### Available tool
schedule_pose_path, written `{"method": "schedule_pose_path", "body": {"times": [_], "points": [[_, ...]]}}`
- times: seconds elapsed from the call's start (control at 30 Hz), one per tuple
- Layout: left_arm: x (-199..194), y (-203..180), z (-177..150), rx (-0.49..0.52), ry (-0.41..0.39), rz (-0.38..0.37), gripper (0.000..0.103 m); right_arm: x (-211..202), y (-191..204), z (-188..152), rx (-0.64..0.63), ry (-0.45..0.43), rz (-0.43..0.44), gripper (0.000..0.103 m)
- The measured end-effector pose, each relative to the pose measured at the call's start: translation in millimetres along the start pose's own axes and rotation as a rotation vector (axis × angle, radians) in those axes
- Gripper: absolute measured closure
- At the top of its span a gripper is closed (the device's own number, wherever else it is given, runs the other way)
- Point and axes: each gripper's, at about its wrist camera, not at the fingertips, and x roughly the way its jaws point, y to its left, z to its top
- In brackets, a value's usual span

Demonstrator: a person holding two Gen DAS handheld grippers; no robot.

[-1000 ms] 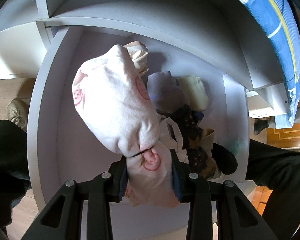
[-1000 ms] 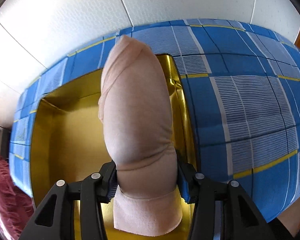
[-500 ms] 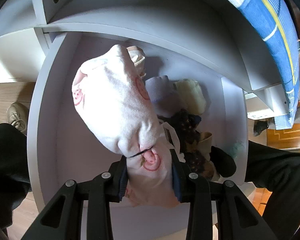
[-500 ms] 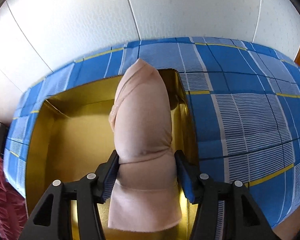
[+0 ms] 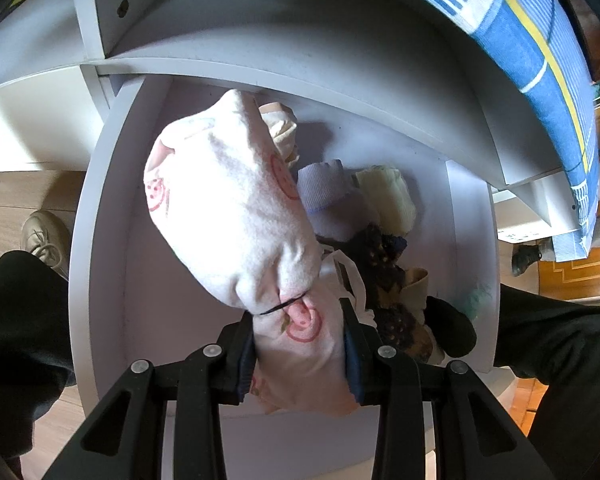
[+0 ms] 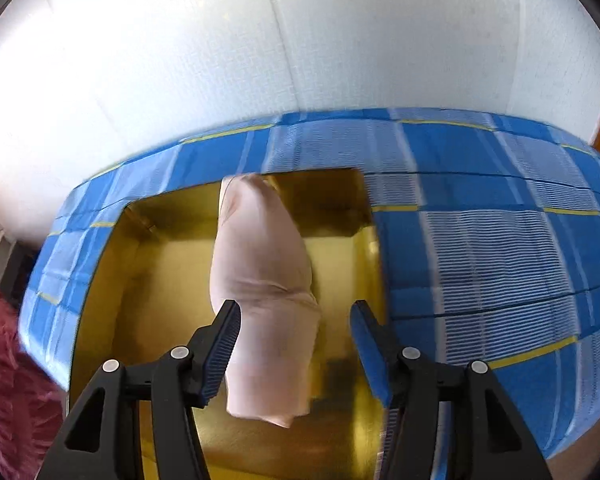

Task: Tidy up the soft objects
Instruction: 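Lower the beige roll into the gold tray and open the right tool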

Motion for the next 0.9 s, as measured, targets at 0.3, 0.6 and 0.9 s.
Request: {"method": "schedule_pose_path", "body": {"times": [0.3,0.6,0.9], "points": [[-1,0,0,-0.001,-0.003,0.001,0.066,27,32,-2,-0.007,0.047,0.101,0.045],[-2,3,-1,-0.012,-0.012,-0.009,0.066,32,51,5,0.109,-0.01,0.211,0.033],[-8,4,-1,-0.021,-0.039,-0.018,0.066,77,77,-7,-0.021,0.124,-0.03,0.045]]}}
